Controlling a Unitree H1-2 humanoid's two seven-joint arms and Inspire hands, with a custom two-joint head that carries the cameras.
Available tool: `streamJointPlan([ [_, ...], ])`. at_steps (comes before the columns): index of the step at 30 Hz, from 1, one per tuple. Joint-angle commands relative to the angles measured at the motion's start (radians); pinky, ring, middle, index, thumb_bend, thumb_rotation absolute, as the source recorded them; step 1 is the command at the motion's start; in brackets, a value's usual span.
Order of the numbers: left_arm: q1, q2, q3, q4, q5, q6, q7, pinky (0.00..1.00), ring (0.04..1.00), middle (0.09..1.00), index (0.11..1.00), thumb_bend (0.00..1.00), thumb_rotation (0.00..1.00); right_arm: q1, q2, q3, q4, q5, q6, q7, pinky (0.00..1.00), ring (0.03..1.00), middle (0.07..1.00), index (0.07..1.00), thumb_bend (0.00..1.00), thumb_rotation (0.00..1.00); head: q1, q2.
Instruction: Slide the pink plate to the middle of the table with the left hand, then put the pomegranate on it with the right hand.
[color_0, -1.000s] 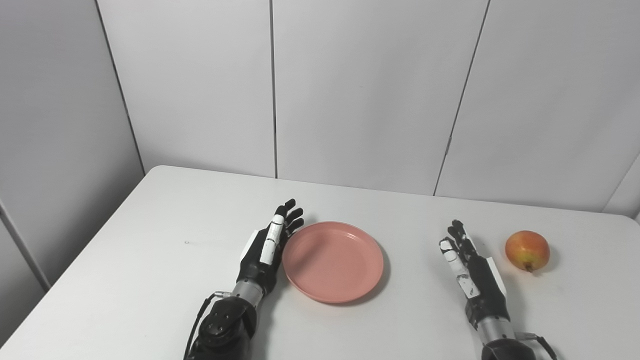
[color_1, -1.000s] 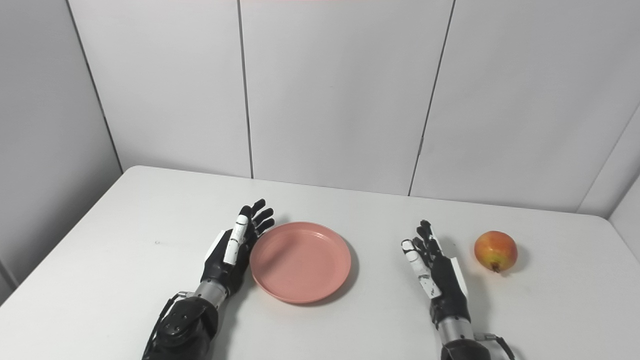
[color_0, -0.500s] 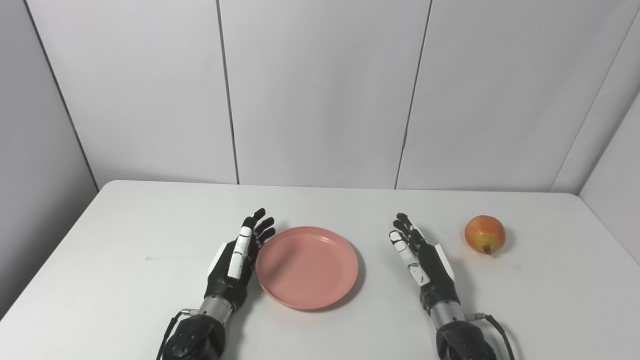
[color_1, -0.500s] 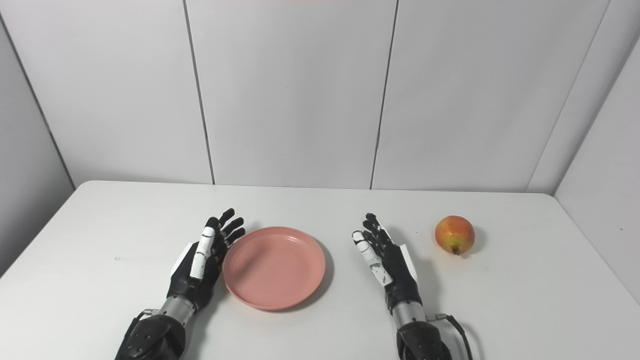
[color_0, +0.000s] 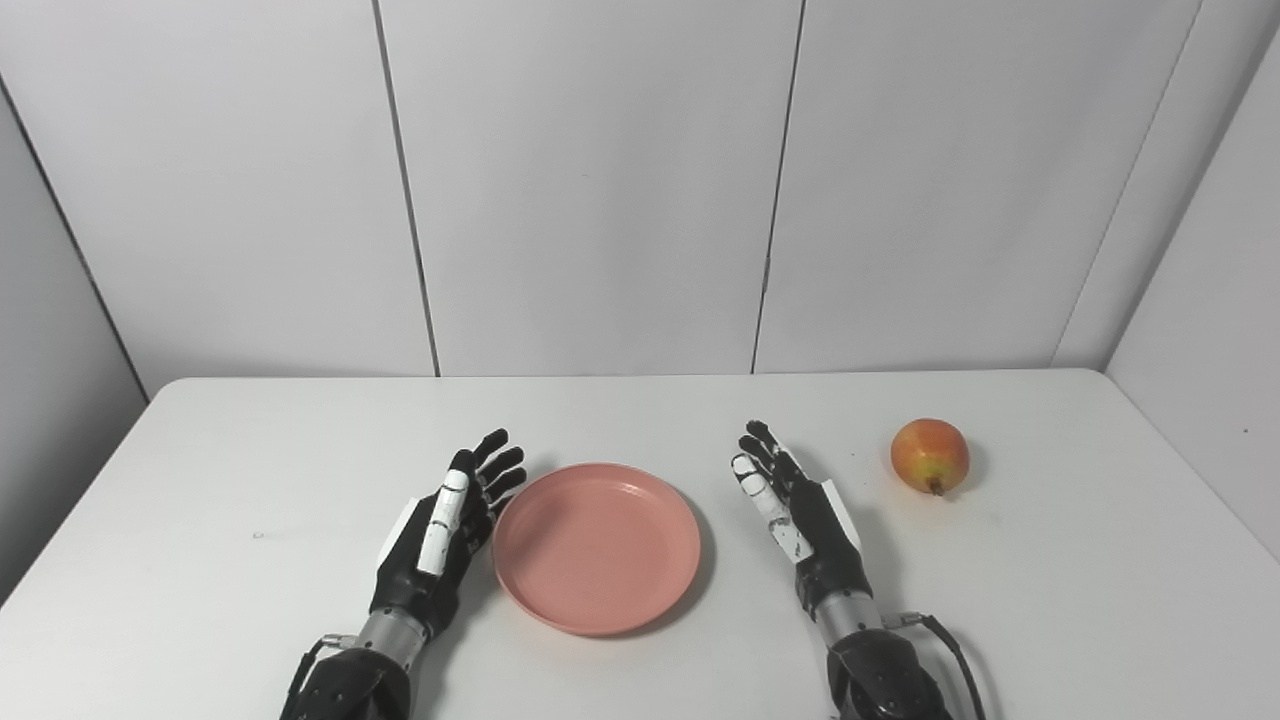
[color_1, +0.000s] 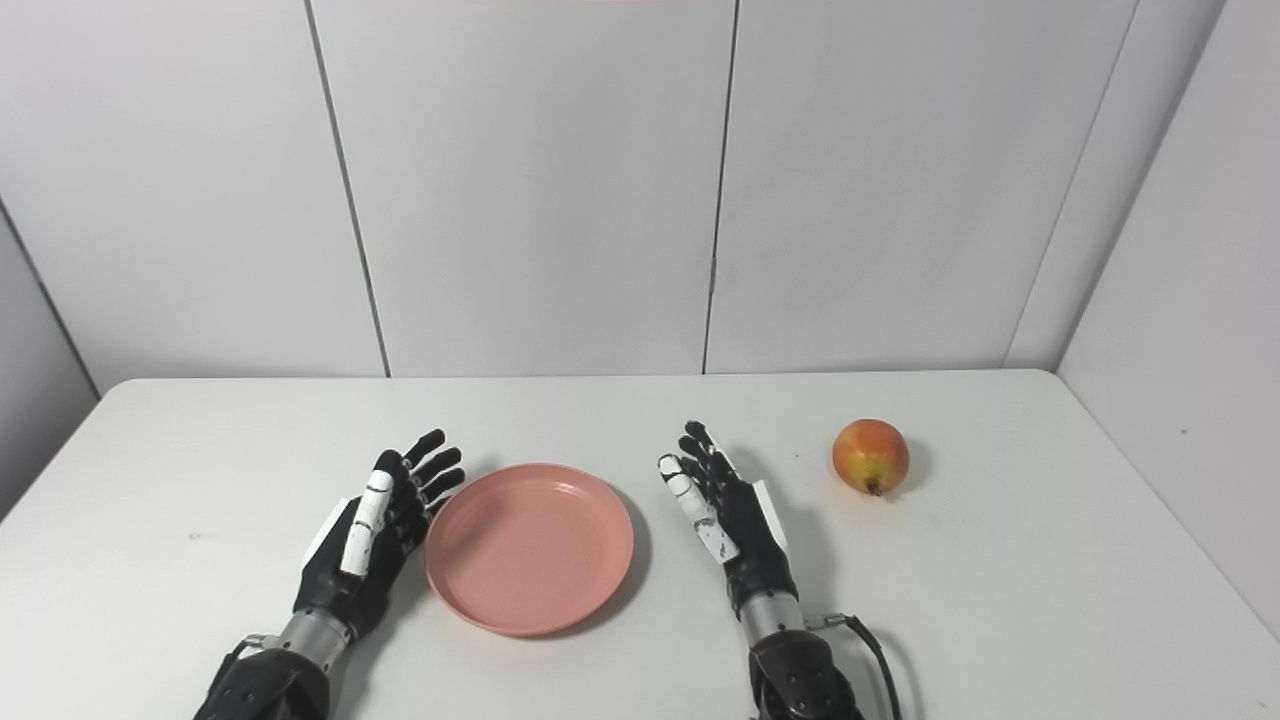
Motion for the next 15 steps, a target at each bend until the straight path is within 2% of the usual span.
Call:
streamJointPlan([
  [1, 0.000, 0.003, -0.001, 0.029, -0.010, 0.000, -0.010, 0.85, 0.892, 0.895, 0.888, 0.60, 0.98, -0.049, 0.003, 0.002, -0.017, -0.003, -0.021, -0.003, 0.88, 0.891, 0.909, 0.923, 0.56, 0.83, 0.001, 0.001],
  [8, -0.007, 0.010, -0.003, 0.047, -0.004, -0.018, -0.013, 0.87, 0.900, 0.899, 0.893, 0.59, 0.99, -0.055, 0.001, -0.003, -0.013, -0.006, -0.043, -0.014, 0.87, 0.890, 0.906, 0.916, 0.58, 0.83, 0.001, 0.001],
  [11, -0.015, 0.014, -0.006, 0.067, 0.012, -0.050, -0.005, 0.88, 0.905, 0.905, 0.902, 0.57, 0.99, -0.059, -0.013, 0.008, -0.019, -0.065, -0.083, -0.049, 0.86, 0.881, 0.902, 0.912, 0.58, 0.83, 0.002, 0.002],
  [15, -0.024, 0.022, -0.008, 0.088, 0.015, -0.079, -0.009, 0.90, 0.921, 0.920, 0.920, 0.56, 1.00, -0.065, -0.023, 0.016, -0.035, -0.118, -0.132, -0.082, 0.88, 0.898, 0.902, 0.911, 0.61, 0.79, 0.002, 0.002],
])
